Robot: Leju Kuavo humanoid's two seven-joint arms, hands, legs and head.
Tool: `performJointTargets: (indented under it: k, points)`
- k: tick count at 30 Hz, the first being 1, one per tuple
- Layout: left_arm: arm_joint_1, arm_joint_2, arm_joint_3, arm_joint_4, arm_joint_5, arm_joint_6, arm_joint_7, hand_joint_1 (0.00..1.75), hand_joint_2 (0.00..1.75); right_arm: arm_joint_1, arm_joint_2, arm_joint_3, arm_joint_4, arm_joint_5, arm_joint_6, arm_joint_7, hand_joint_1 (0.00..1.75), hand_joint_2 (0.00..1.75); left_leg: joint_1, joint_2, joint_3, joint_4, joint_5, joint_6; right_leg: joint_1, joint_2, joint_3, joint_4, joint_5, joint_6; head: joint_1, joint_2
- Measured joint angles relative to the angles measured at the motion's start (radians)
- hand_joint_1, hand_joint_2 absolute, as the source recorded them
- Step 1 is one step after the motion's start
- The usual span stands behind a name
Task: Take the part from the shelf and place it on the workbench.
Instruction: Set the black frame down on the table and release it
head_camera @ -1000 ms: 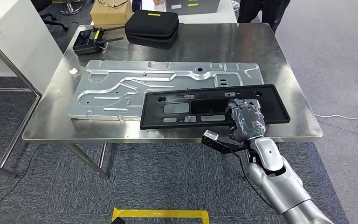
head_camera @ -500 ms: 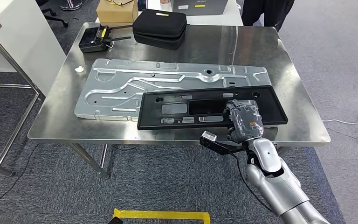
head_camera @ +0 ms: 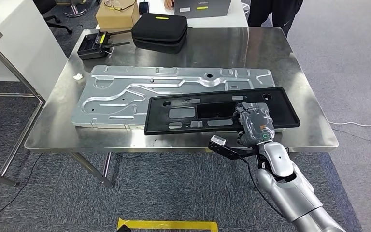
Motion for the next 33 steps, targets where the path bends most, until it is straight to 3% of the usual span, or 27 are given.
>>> performJointTargets:
  k: [2, 3, 7, 9, 11, 13, 14, 17, 18, 19, 20, 22, 23, 26, 27, 28, 29, 31, 33]
  points:
    - [0.000, 0.000, 0.000, 0.000, 0.000, -0.001, -0.002, 0.00, 1.75, -0.002, 0.000, 0.001, 0.000, -0.001, 0.000, 0.000, 1.75, 1.75, -0.002, 0.000, 0.065, -0.133, 0.048, 0.008, 0.003, 0.001, 0.011, 0.002, -0.012, 0.009, 0.000, 0.000]
    - [-0.001, 0.000, 0.000, 0.000, 0.000, -0.001, -0.002, 0.00, 1.75, -0.004, 0.000, 0.001, 0.000, -0.002, 0.000, 0.000, 1.75, 1.75, -0.004, 0.000, 0.083, -0.170, 0.052, 0.012, 0.006, 0.001, 0.013, 0.002, -0.015, 0.015, 0.001, 0.000]
    - [0.002, 0.000, -0.001, 0.000, 0.000, -0.001, -0.003, 0.00, 1.75, -0.005, 0.001, 0.001, 0.000, -0.002, 0.000, -0.001, 1.75, 1.75, -0.002, -0.002, 0.106, -0.196, 0.037, 0.035, 0.005, 0.002, 0.012, 0.023, -0.023, 0.034, 0.001, 0.000]
    - [0.001, 0.000, -0.001, 0.000, 0.000, 0.000, -0.003, 0.00, 1.75, -0.007, 0.001, 0.001, 0.000, -0.002, 0.000, -0.002, 1.75, 1.75, 0.000, -0.003, 0.125, -0.200, 0.029, 0.045, 0.003, 0.002, -0.032, 0.107, -0.052, 0.041, 0.001, 0.000]
    - [0.000, -0.001, -0.001, 0.000, 0.000, 0.000, -0.003, 0.00, 1.75, -0.006, 0.001, 0.002, 0.000, -0.002, 0.000, -0.002, 1.75, 1.75, -0.002, -0.004, 0.140, -0.200, 0.015, 0.051, 0.002, 0.002, -0.115, 0.235, -0.093, 0.046, 0.001, 0.000]
    - [0.003, -0.001, -0.001, 0.000, 0.000, 0.001, -0.002, 0.00, 1.75, -0.001, 0.001, 0.003, 0.001, -0.002, 0.000, -0.001, 1.75, 1.75, -0.006, -0.007, 0.160, -0.200, -0.002, 0.052, 0.003, 0.002, -0.175, 0.288, -0.099, 0.044, 0.001, 0.000]
    - [0.005, -0.001, -0.001, 0.000, 0.000, 0.001, -0.002, 0.00, 1.75, 0.001, 0.001, 0.003, 0.001, -0.002, 0.000, -0.001, 1.75, 1.75, -0.008, -0.008, 0.173, -0.200, -0.012, 0.051, 0.004, 0.002, -0.180, 0.262, -0.076, 0.039, 0.001, 0.000]
    - [0.007, -0.005, -0.001, 0.001, 0.000, 0.002, -0.002, 0.00, 1.75, 0.002, 0.001, 0.004, 0.002, -0.002, -0.001, -0.001, 1.75, 1.75, -0.013, -0.009, 0.211, -0.201, -0.043, 0.046, 0.019, 0.004, -0.141, 0.077, 0.063, 0.008, -0.001, 0.000]
    - [0.006, -0.007, -0.001, 0.002, 0.001, 0.002, -0.002, 0.00, 1.75, 0.001, 0.001, 0.004, 0.003, -0.002, -0.002, -0.001, 1.75, 1.75, -0.012, -0.010, 0.216, -0.204, -0.051, 0.041, 0.025, 0.005, -0.130, 0.038, 0.095, -0.001, -0.002, 0.000]
    - [0.005, -0.008, -0.001, 0.003, 0.001, 0.003, -0.002, 0.00, 1.75, 0.002, 0.001, 0.005, 0.003, -0.003, -0.002, -0.001, 1.75, 1.75, -0.010, -0.010, 0.219, -0.206, -0.055, 0.036, 0.030, 0.006, -0.126, 0.017, 0.109, -0.007, -0.004, 0.000]
    - [0.002, -0.009, -0.001, 0.003, 0.002, 0.003, -0.002, 0.00, 1.75, 0.002, 0.001, 0.005, 0.003, -0.003, -0.002, -0.001, 1.75, 1.75, -0.009, -0.011, 0.224, -0.211, -0.055, 0.030, 0.033, 0.005, -0.121, 0.011, 0.105, -0.010, -0.005, 0.000]
    - [0.001, -0.009, -0.001, 0.003, 0.002, 0.004, -0.001, 0.00, 1.75, 0.002, 0.001, 0.004, 0.003, -0.003, -0.003, 0.000, 1.75, 1.75, -0.010, -0.009, 0.223, -0.195, -0.051, 0.021, 0.026, 0.005, -0.097, -0.009, 0.101, -0.019, -0.005, 0.000]
    - [0.002, -0.009, -0.001, 0.003, 0.002, 0.004, -0.001, 0.00, 1.75, 0.002, 0.001, 0.004, 0.003, -0.003, -0.003, 0.001, 1.75, 1.75, -0.010, -0.008, 0.206, -0.162, -0.051, 0.017, 0.022, 0.004, -0.083, -0.018, 0.099, -0.024, -0.006, 0.000]
    - [0.001, -0.009, -0.001, 0.003, 0.002, 0.005, -0.001, 0.00, 1.75, 0.002, 0.000, 0.006, 0.003, -0.003, -0.003, 0.001, 1.75, 1.75, -0.002, -0.004, 0.096, 0.006, -0.101, 0.001, 0.015, 0.004, -0.054, -0.031, 0.084, -0.029, -0.008, 0.000]
    - [0.002, -0.008, -0.001, 0.003, 0.002, 0.005, -0.001, 0.00, 1.75, 0.004, 0.000, 0.007, 0.003, -0.003, -0.003, 0.001, 1.75, 1.75, 0.002, -0.003, 0.061, 0.041, -0.123, -0.005, 0.014, 0.004, -0.048, -0.029, 0.077, -0.028, -0.008, 0.000]
    - [0.002, -0.008, -0.001, 0.003, 0.002, 0.005, 0.000, 0.00, 1.75, 0.005, 0.000, 0.008, 0.003, -0.003, -0.003, 0.000, 1.75, 1.75, 0.005, -0.002, 0.039, 0.050, -0.127, -0.010, 0.013, 0.005, -0.042, -0.026, 0.069, -0.026, -0.008, 0.000]
    - [0.003, -0.007, -0.002, 0.003, 0.001, 0.006, 0.000, 0.00, 1.75, 0.007, 0.000, 0.009, 0.004, -0.004, -0.003, 0.000, 1.75, 1.75, 0.008, -0.002, 0.032, 0.026, -0.105, -0.014, 0.010, 0.006, -0.037, -0.020, 0.060, -0.023, -0.008, 0.000]
    - [0.003, -0.005, -0.002, 0.003, -0.002, 0.010, 0.000, 0.00, 1.75, 0.007, 0.001, 0.010, 0.004, -0.008, -0.002, 0.000, 1.75, 1.75, 0.012, -0.001, 0.056, -0.089, -0.009, -0.018, 0.006, 0.008, -0.028, -0.005, 0.041, -0.013, -0.008, 0.000]
    - [0.001, -0.004, -0.002, 0.003, -0.006, 0.012, 0.000, 0.00, 1.75, 0.006, 0.004, 0.010, 0.008, -0.017, 0.000, -0.002, 1.75, 1.75, 0.009, 0.000, 0.074, -0.174, 0.044, -0.013, 0.005, 0.008, -0.028, 0.008, 0.029, -0.002, -0.008, 0.000]
